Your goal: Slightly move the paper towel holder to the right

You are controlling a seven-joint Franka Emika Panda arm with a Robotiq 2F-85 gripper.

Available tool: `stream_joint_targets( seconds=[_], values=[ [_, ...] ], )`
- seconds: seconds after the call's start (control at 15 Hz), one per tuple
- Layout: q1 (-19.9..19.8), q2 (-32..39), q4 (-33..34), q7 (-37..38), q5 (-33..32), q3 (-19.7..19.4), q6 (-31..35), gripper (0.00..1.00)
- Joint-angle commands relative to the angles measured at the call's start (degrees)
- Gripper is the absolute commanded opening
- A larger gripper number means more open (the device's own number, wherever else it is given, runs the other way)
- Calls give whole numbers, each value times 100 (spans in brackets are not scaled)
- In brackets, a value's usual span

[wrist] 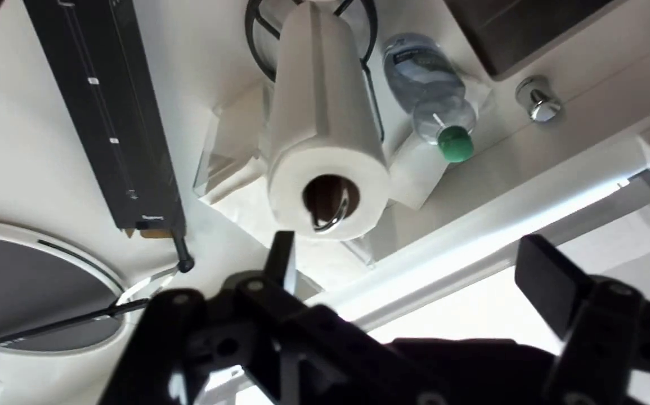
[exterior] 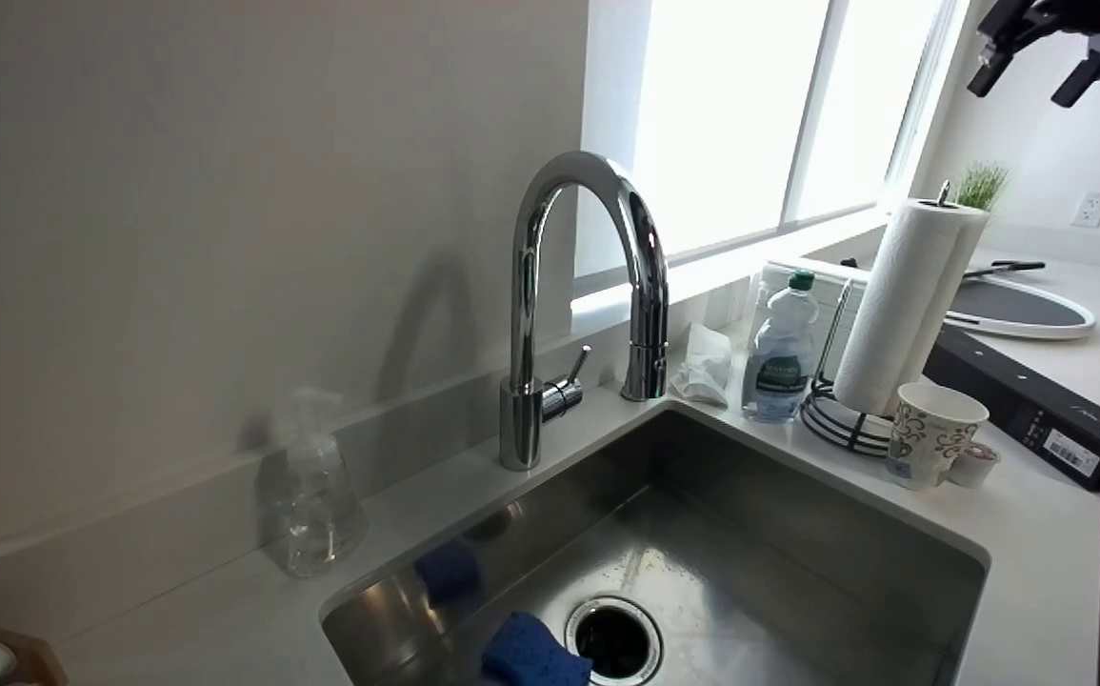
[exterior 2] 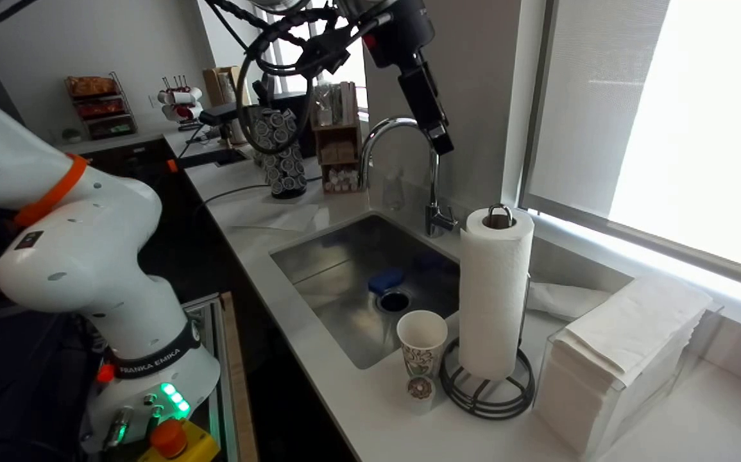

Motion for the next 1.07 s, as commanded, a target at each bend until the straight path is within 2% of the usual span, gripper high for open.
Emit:
stream_joint_targets(
  seconds=[0.0, 0.07, 0.13, 0.47, 0.6, 0.8, 1.0],
  values=[
    [-293, 687, 593, 848, -81, 40, -293, 100],
    [-80, 781, 683, 604, 369, -184, -447, 100],
    [-145, 458, 344, 515, 44, -90, -91, 100],
    [-93, 781, 607, 540, 242, -193, -230, 100],
    [-340, 1058, 718, 1302, 23, -103, 98, 100],
    [-527, 1348, 843, 2170, -129, -64, 139, 100],
    [-483, 1666, 1045, 2626, -91, -132, -4, 100]
  ],
)
